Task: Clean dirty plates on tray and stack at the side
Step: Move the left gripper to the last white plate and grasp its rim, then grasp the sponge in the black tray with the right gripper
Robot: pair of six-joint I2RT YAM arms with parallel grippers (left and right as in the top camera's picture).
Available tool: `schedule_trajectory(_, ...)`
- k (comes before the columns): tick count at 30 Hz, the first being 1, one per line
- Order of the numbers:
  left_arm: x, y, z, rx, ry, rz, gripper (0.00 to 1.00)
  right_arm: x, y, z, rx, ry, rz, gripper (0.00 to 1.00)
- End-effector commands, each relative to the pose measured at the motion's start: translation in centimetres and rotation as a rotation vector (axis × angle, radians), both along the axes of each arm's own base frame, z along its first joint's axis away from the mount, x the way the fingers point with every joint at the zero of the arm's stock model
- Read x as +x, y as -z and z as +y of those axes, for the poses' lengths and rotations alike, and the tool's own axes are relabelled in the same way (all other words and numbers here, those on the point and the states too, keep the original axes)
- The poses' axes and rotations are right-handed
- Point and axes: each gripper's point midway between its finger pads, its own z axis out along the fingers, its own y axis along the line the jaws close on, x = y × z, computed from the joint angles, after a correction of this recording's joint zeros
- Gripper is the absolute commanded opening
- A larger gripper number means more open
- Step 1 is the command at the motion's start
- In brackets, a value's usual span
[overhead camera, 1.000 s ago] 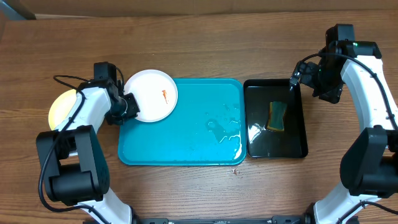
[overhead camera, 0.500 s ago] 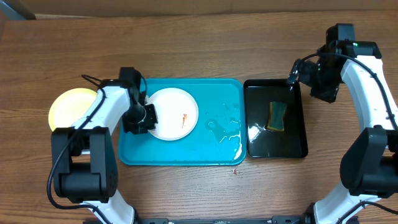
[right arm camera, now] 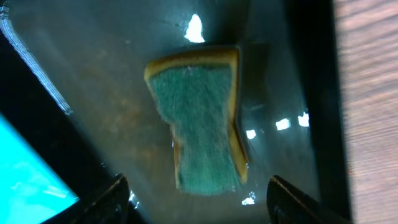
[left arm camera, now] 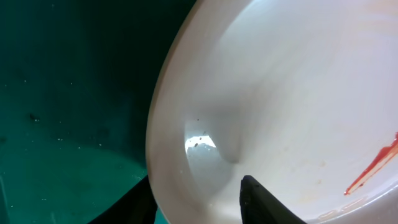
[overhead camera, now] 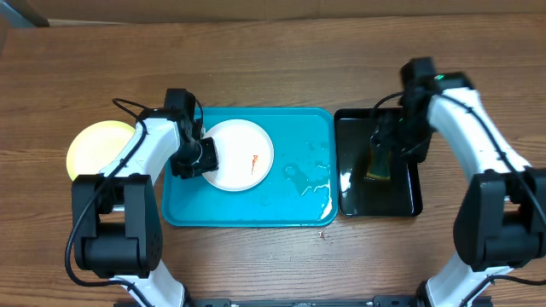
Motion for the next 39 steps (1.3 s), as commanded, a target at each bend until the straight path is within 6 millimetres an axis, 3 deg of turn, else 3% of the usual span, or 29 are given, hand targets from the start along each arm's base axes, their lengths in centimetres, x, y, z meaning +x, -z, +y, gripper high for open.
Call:
schedule_trajectory(1,0.5,0.3,0.0,-0.004,0.000,-0.009,0.46,-0.4,1.5,-0.4,-0.085,0.006,-0.023,0.77)
schedule_trajectory(3,0.6,0.3,-0.1,-0.004,0.000,-0.012,0.47,-0.4,2.3,0.1,-0.083,-0.005,-0.039,0.68)
schedule_trajectory(6,0.6,0.3,0.0,-0.004,0.001,-0.012,0.47,-0.6,2.9,0.1,-0.083,-0.007,-0.040,0.35)
schedule_trajectory(8,0.6,0.3,0.0,-0.001,0.000,-0.013,0.47,-0.8,3.0,0.1,-0.084,-0.008,-0.033,0.25)
schedule_trajectory(10,0.6,0.3,0.0,-0.001,0.000,-0.013,0.47,-0.9,3.1,0.0,-0.085,-0.008,-0.030,0.24)
schedule_trajectory(12,0.6,0.3,0.0,-0.001,0.000,-0.013,0.47,-0.9,3.1,0.0,-0.085,-0.008,-0.030,0.45)
schedule_trajectory(18,0.8,0.3,0.0,-0.002,0.000,-0.020,0.47,-1.4,4.2,0.0,-0.085,-0.010,-0.028,0.45)
schedule_trajectory(19,0.8,0.3,0.0,-0.002,0.000,-0.020,0.47,-1.5,4.6,0.0,-0.085,-0.009,-0.030,0.31)
schedule_trajectory(20,0.8,0.3,0.0,-0.002,0.000,-0.019,0.47,-1.7,4.9,0.0,-0.084,-0.009,-0.031,0.08)
schedule_trajectory(21,0.8,0.3,0.0,-0.002,0.000,-0.018,0.47,-1.8,5.2,0.0,-0.083,-0.009,-0.032,0.04)
schedule_trajectory(25,0.7,0.3,0.0,-0.001,0.001,-0.017,0.47,-2.1,5.0,0.7,-0.042,-0.015,-0.016,0.04)
schedule_trajectory(30,1.1,0.2,0.0,-0.002,0.001,-0.033,0.48,-0.2,2.0,1.7,0.014,-0.095,-0.047,0.16)
schedule_trajectory(32,1.6,0.2,0.0,-0.002,0.001,-0.051,0.49,0.6,1.4,1.6,0.006,-0.098,-0.075,0.33)
schedule_trajectory(34,2.0,0.2,0.0,-0.003,0.001,-0.069,0.49,1.2,1.5,1.2,-0.020,-0.097,-0.100,0.59)
schedule_trajectory(35,2.1,0.2,0.0,-0.003,0.001,-0.073,0.49,1.3,1.6,1.0,-0.031,-0.096,-0.106,0.65)
schedule_trajectory(39,2.6,0.1,-0.1,-0.003,0.001,-0.093,0.48,1.2,2.8,0.3,-0.070,-0.094,-0.113,0.67)
